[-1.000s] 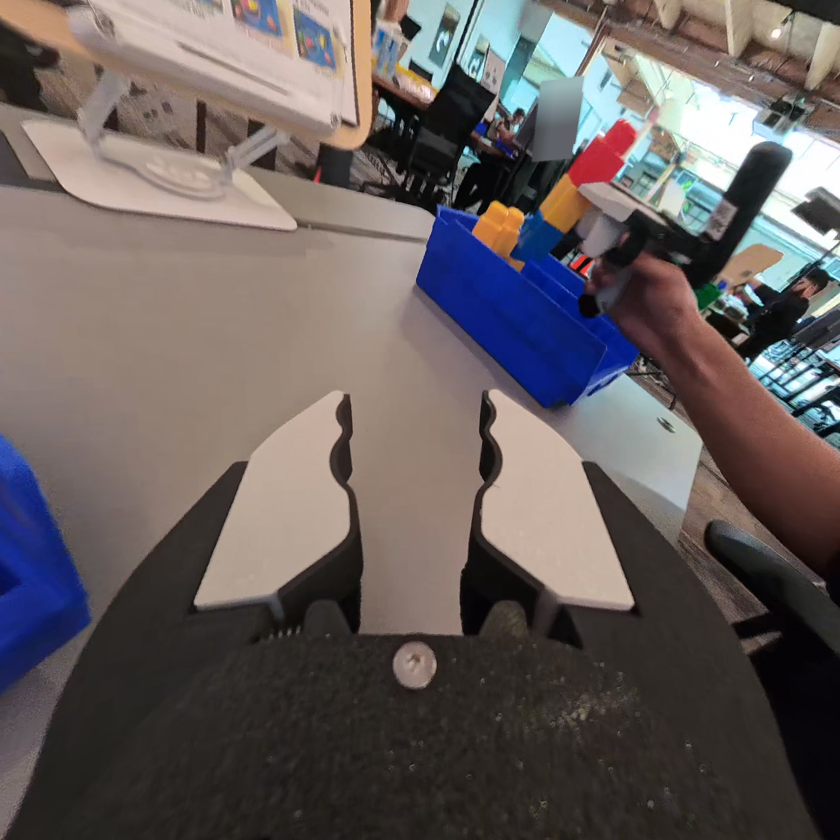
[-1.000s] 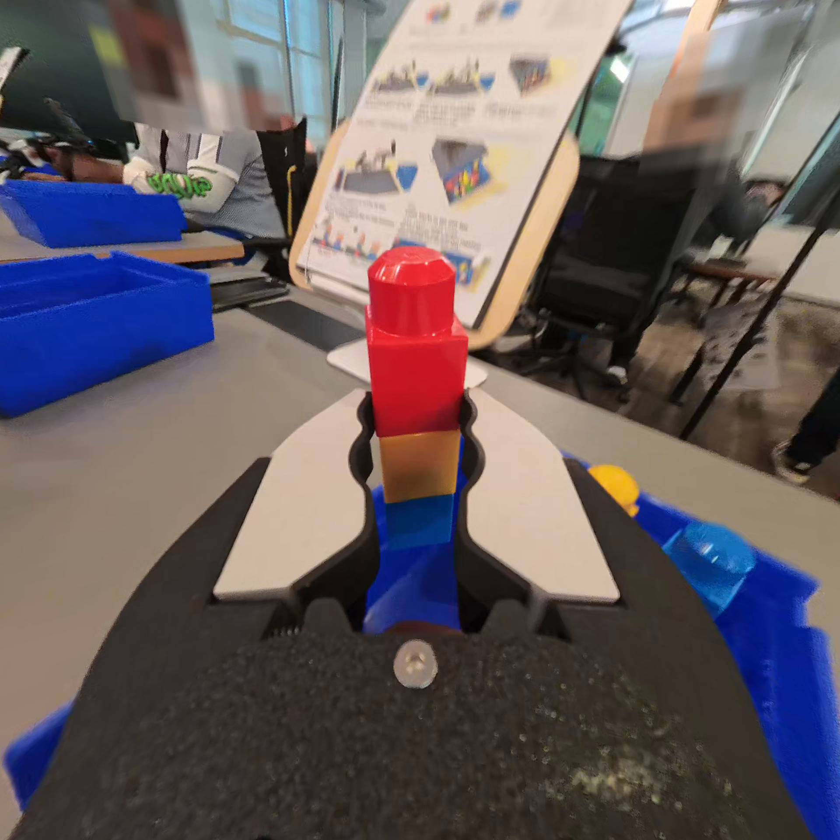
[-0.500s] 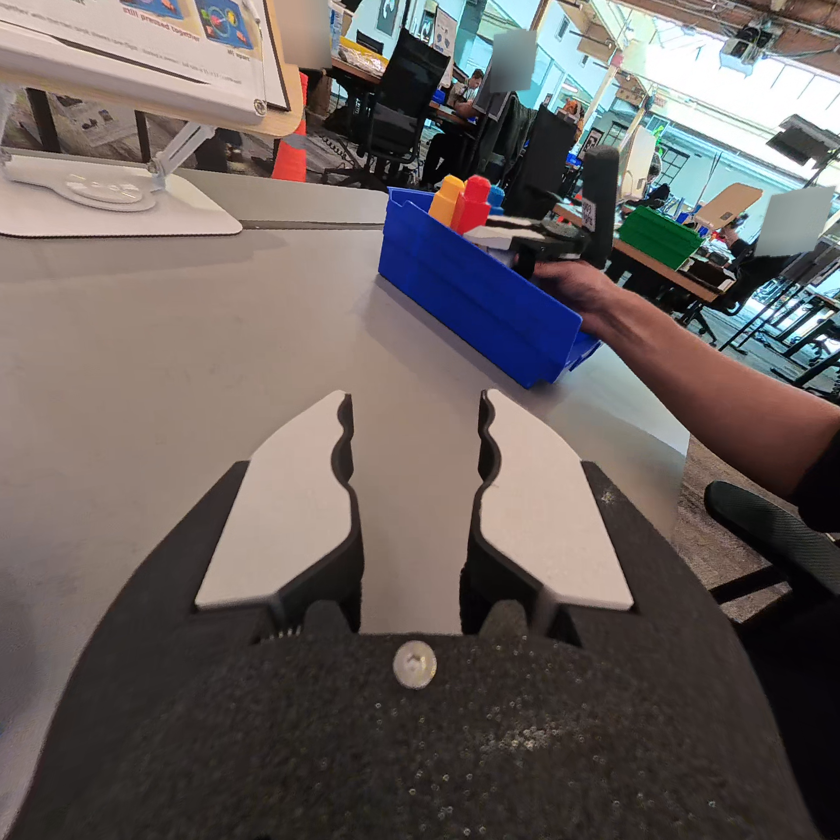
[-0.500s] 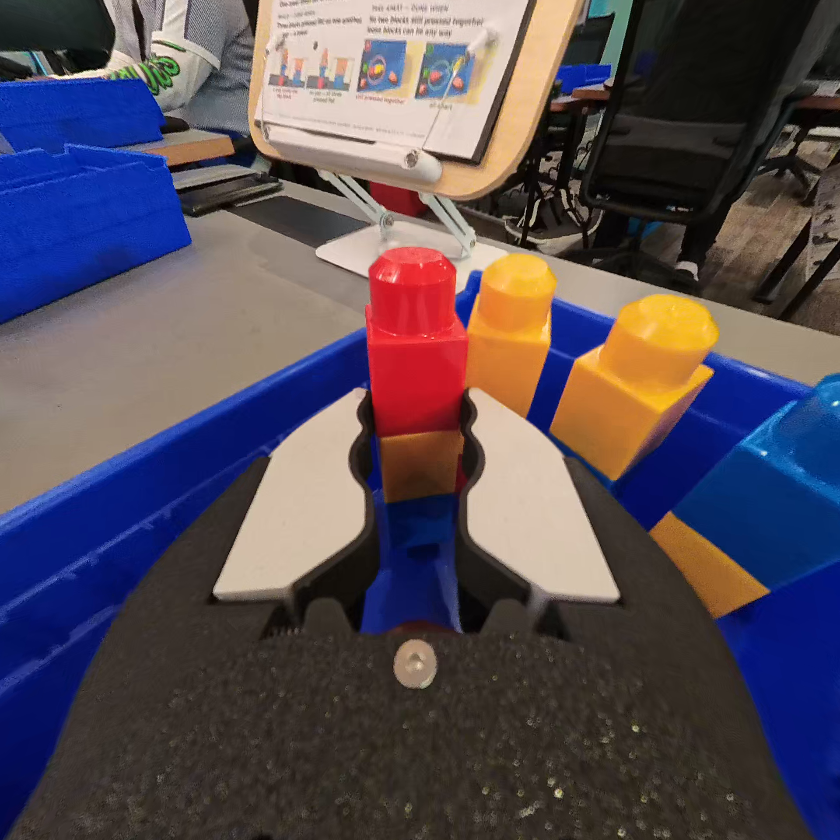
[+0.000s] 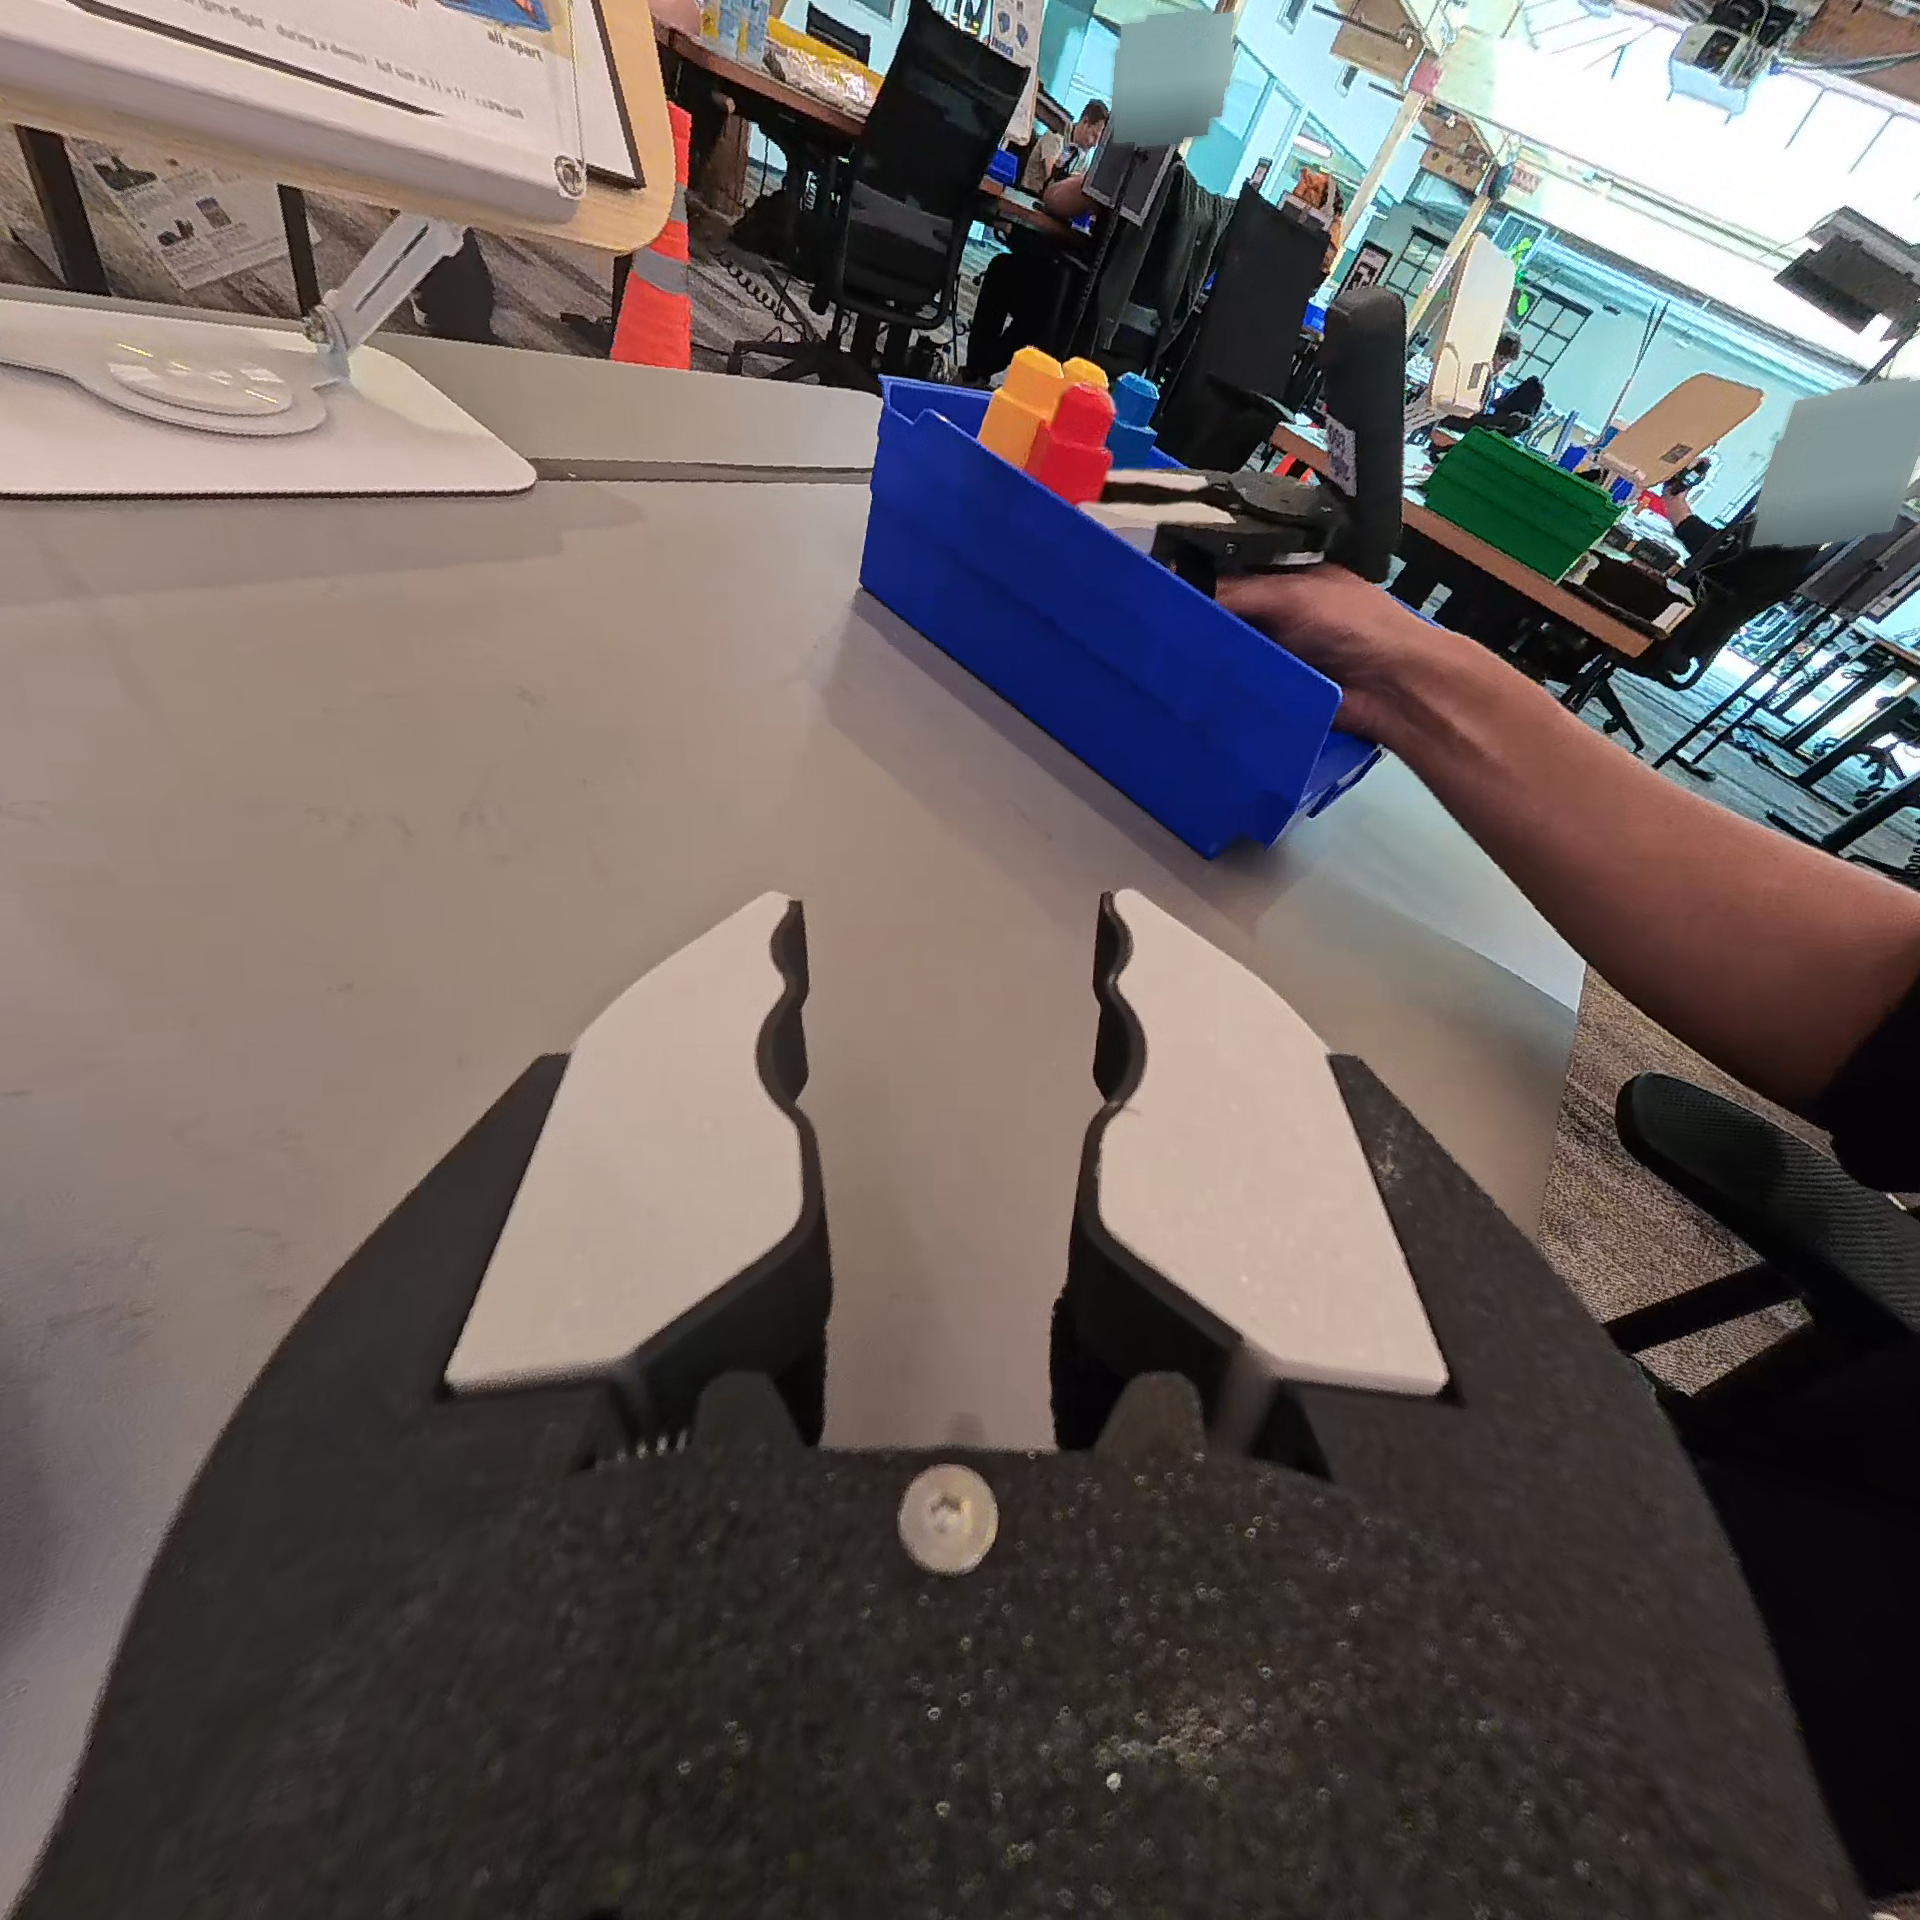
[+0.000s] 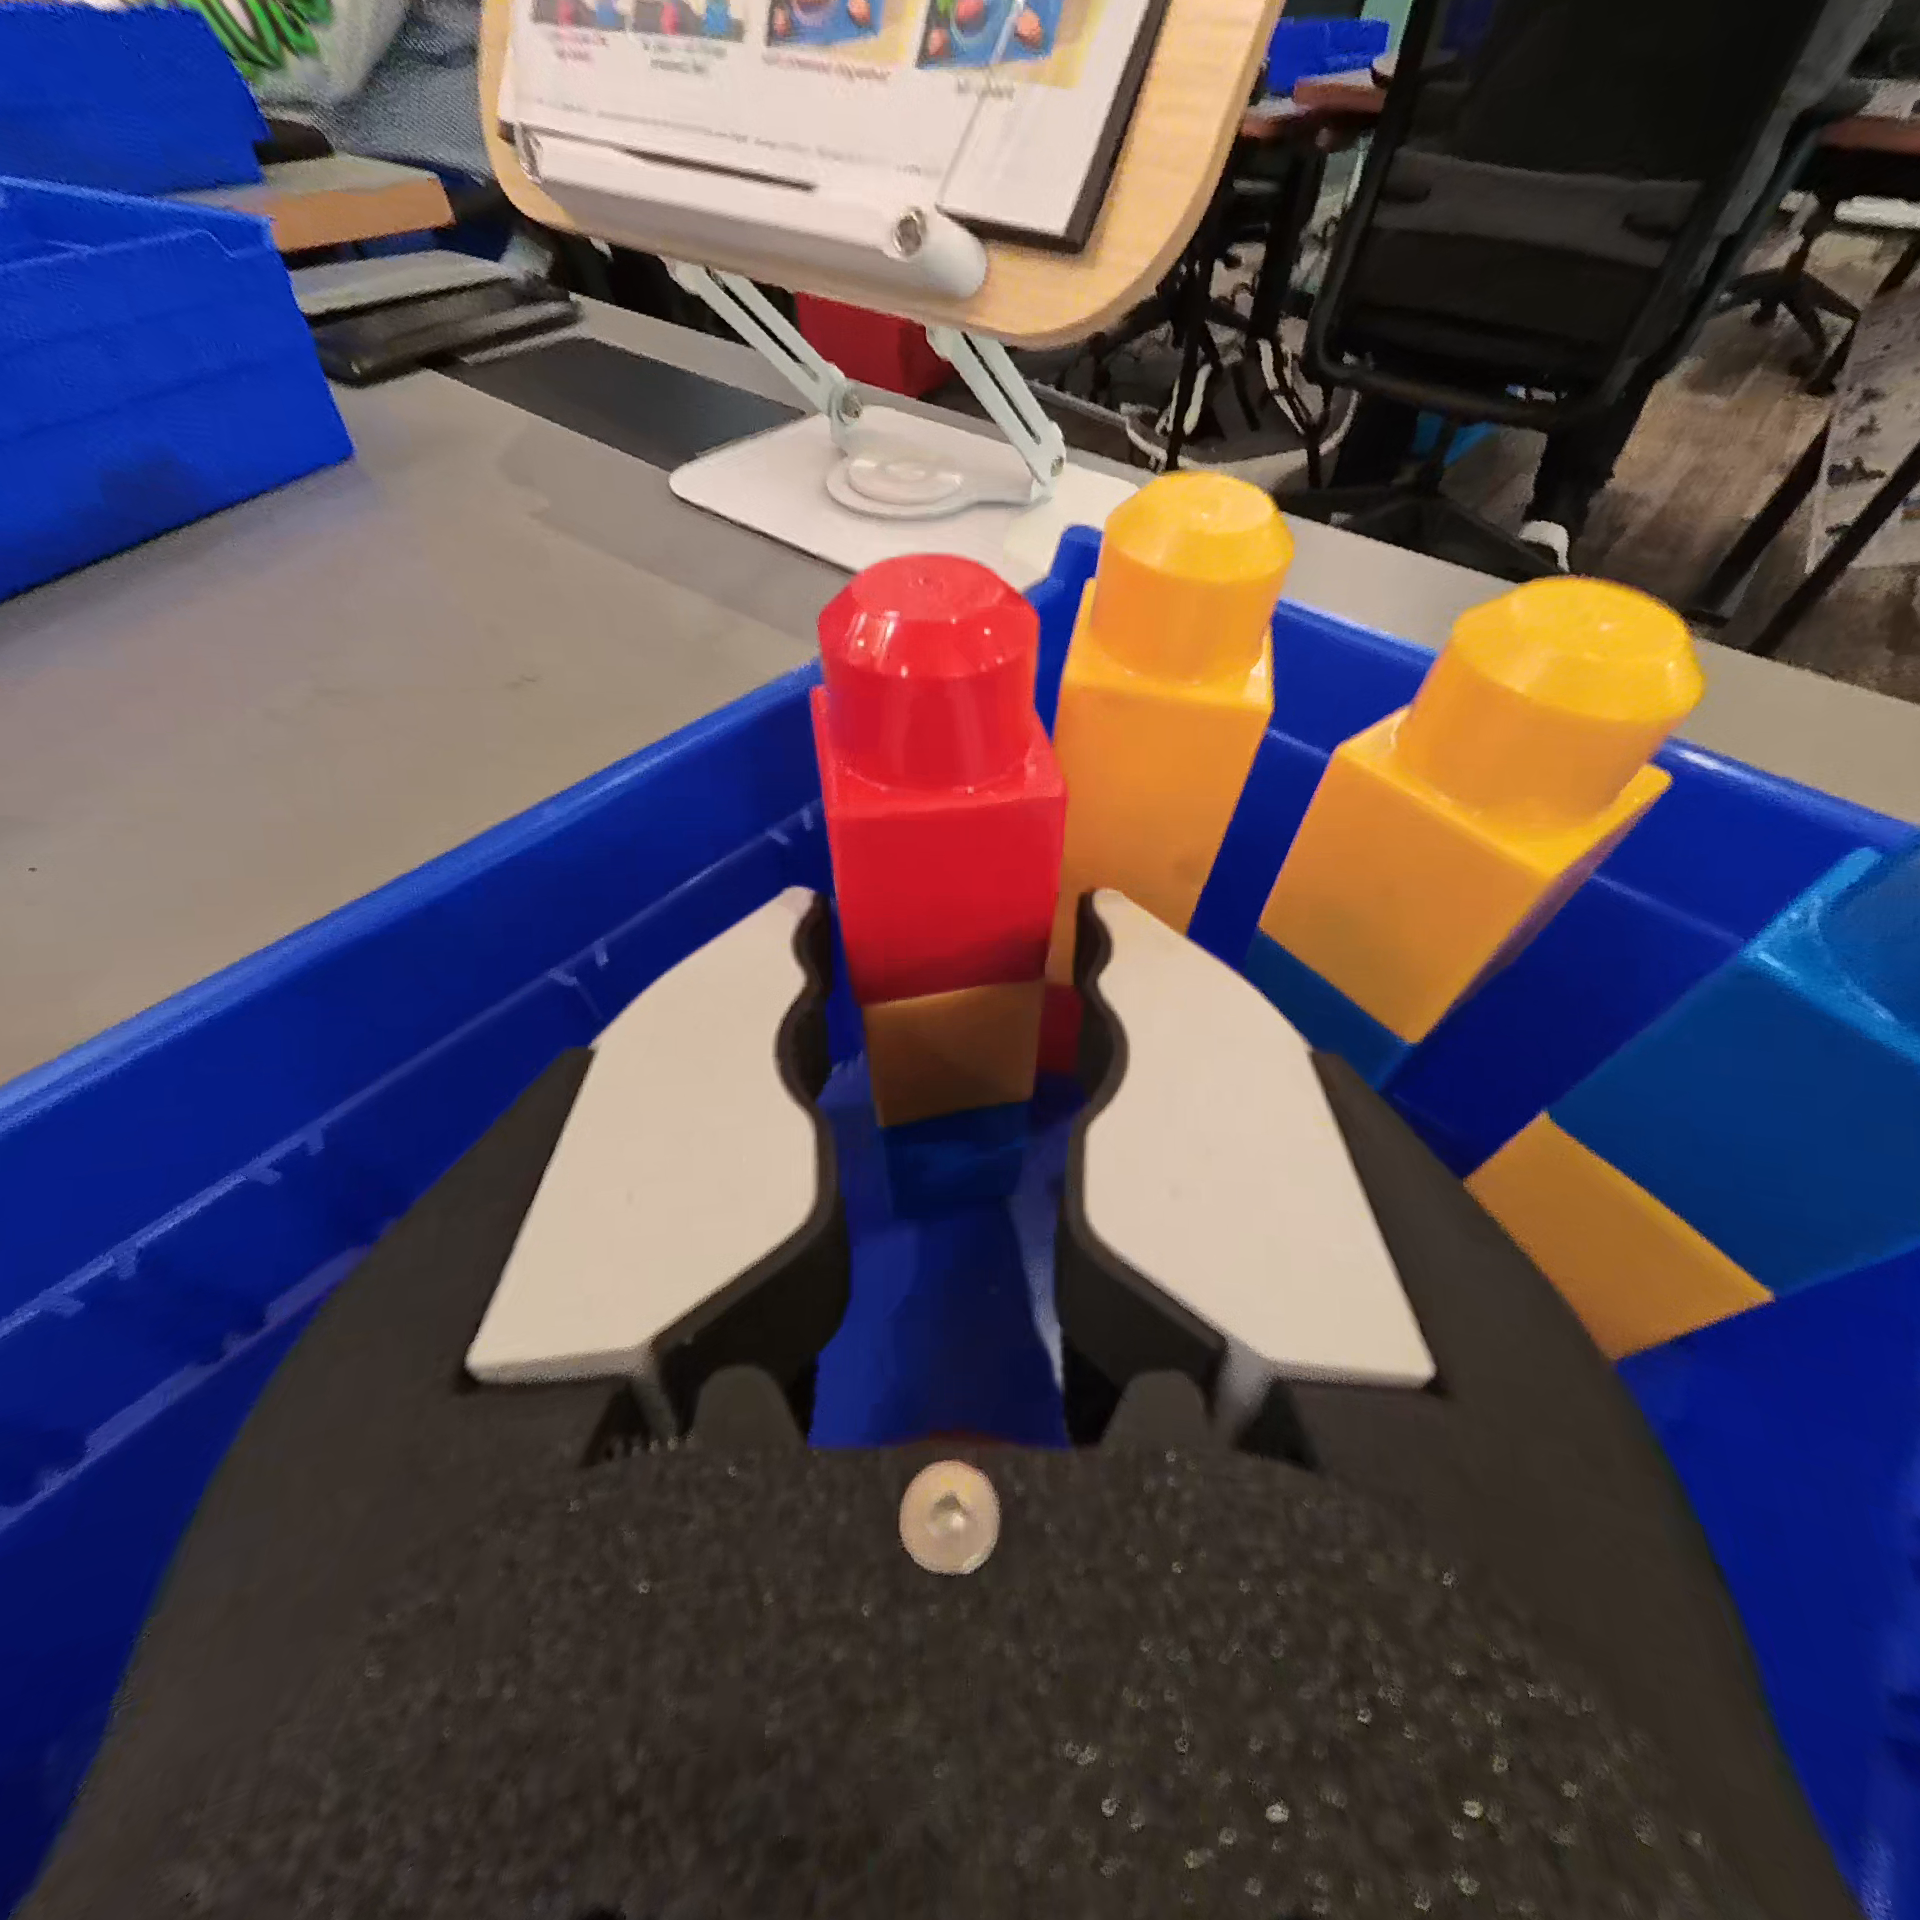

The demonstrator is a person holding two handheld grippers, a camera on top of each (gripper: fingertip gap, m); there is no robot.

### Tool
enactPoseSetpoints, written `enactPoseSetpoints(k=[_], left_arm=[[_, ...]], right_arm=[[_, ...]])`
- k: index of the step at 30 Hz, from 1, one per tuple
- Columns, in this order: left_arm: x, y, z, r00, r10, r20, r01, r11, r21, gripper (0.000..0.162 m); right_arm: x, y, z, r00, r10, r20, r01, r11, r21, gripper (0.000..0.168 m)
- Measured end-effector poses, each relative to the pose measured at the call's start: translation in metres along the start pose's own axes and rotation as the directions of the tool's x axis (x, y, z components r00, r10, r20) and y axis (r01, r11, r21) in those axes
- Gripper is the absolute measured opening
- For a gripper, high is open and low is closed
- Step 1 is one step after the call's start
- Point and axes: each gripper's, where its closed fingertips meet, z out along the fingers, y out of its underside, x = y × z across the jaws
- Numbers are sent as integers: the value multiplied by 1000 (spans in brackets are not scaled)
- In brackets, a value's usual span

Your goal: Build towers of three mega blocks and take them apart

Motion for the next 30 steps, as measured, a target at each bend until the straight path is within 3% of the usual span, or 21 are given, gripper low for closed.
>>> enactPoseSetpoints(k=[4, 7, 14, 17, 22, 26, 30], left_arm=[[-5, 4, 0, 1000, 4, 22, -3, 1000, -19, 53], [-18, 7, -3, 994, 15, 109, -11, 999, -40, 52], [-23, -14, -22, 980, 42, 193, -45, 999, 9, 52], [-27, -33, -43, 958, 71, 278, -90, 994, 57, 53], [-44, -55, -110, 858, 47, 512, -133, 982, 133, 57], [-46, -19, -156, 821, -39, 570, -37, 992, 121, 60], [-64, 28, -198, 725, -50, 686, -18, 996, 91, 61]], right_arm=[[-1, 3, -6, 1000, -9, -13, 9, 999, -36, 48], [-1, -1, -16, 999, -24, -45, 22, 999, -48, 49], [-5, -33, -60, 980, -53, -191, 44, 998, -50, 60], [-23, -69, -90, 959, -83, -270, 89, 996, 10, 62], [-73, -108, -144, 898, -145, -414, 182, 982, 52, 62], [-113, -91, -186, 859, -48, -509, 115, 988, 102, 59], [-144, -11, -197, 854, 20, -520, 5, 999, 46, 75]])
